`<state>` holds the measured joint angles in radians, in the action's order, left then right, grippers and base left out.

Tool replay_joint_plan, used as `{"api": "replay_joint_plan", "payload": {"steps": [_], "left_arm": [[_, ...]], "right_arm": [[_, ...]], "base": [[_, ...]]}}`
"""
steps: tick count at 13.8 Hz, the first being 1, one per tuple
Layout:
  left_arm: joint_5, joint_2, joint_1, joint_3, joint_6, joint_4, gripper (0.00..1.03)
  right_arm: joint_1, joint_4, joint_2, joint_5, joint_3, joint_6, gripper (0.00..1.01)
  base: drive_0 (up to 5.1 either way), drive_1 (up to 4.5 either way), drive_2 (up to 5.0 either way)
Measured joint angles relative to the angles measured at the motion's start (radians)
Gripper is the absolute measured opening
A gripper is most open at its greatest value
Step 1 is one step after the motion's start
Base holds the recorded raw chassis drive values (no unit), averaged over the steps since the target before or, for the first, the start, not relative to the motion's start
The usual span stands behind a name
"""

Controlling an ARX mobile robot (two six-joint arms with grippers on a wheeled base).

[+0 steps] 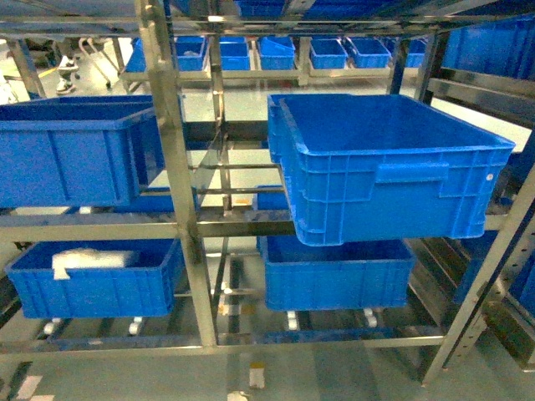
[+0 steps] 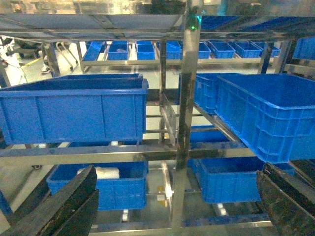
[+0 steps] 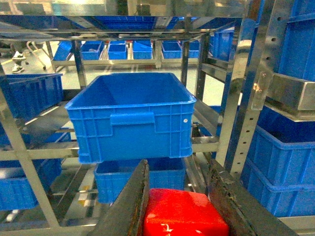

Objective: Pick red block from blue box to shelf

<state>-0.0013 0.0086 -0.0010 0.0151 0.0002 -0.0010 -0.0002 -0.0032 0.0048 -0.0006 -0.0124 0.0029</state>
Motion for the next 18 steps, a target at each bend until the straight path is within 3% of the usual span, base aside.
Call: {"api": "replay_joint_plan", "payload": {"steps": [13, 18], "left_arm": [[0.001, 0.000, 0.001, 0.000, 0.000, -0.007, 0.98], [0.000, 0.000, 0.001, 0.000, 0.000, -0.003, 0.98]], "right_arm": [[0.000, -0.008, 0.001, 0.000, 0.000, 0.000, 0.28], [0.000, -0.001, 0.000, 0.000, 0.000, 0.000, 0.28]], "base": [[0.2, 4.26, -3.9], [0.0, 0.00, 0.0]]}}
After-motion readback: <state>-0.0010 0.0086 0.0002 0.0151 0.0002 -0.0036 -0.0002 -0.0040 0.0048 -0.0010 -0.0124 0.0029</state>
